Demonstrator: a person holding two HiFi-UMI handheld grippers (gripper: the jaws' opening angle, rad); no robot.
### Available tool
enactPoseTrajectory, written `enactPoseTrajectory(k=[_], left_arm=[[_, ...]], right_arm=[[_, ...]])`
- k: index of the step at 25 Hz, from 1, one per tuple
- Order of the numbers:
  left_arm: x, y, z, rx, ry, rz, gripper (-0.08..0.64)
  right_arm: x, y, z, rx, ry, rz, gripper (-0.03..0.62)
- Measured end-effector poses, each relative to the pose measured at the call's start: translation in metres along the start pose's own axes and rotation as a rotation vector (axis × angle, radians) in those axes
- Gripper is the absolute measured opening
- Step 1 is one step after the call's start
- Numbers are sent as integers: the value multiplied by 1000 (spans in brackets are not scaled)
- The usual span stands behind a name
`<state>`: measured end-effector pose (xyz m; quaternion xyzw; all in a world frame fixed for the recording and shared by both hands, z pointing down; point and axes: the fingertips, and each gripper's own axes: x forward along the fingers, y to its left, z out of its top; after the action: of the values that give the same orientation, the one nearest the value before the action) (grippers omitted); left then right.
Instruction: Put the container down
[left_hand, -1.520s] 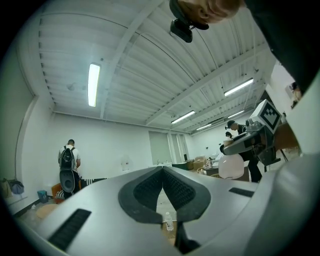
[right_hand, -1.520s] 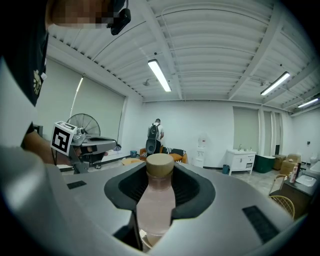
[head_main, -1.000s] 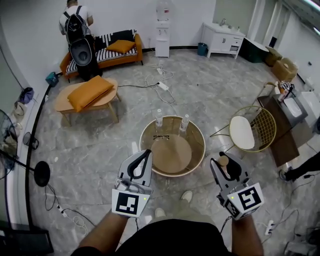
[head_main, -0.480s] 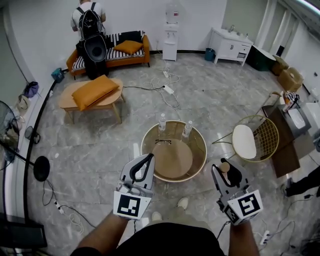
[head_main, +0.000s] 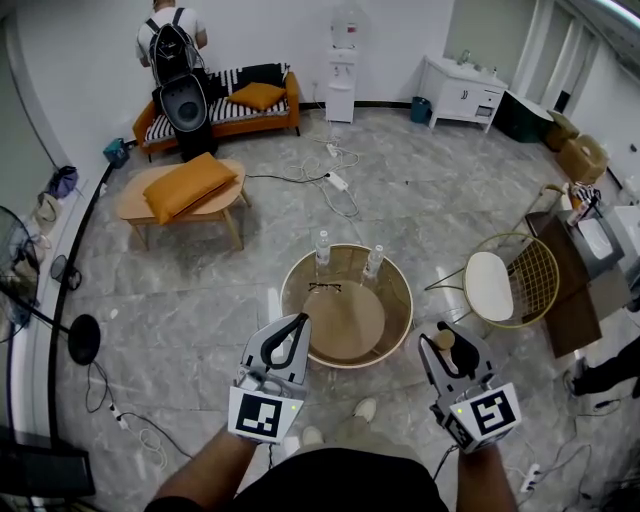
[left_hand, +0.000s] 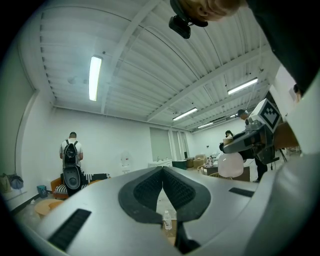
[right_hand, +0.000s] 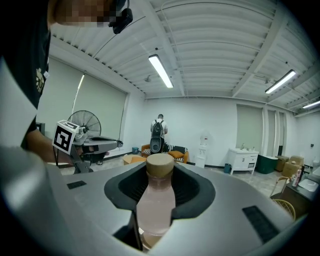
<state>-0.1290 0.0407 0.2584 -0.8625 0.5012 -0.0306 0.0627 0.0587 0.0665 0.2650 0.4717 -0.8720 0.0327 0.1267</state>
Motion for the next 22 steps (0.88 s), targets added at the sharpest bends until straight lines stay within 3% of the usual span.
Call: enactPoseTrajectory(k=[22], left_arm=[[40, -3, -9, 10, 44, 43, 15]], right_arm=[[25, -41, 1, 37, -9, 46, 147]])
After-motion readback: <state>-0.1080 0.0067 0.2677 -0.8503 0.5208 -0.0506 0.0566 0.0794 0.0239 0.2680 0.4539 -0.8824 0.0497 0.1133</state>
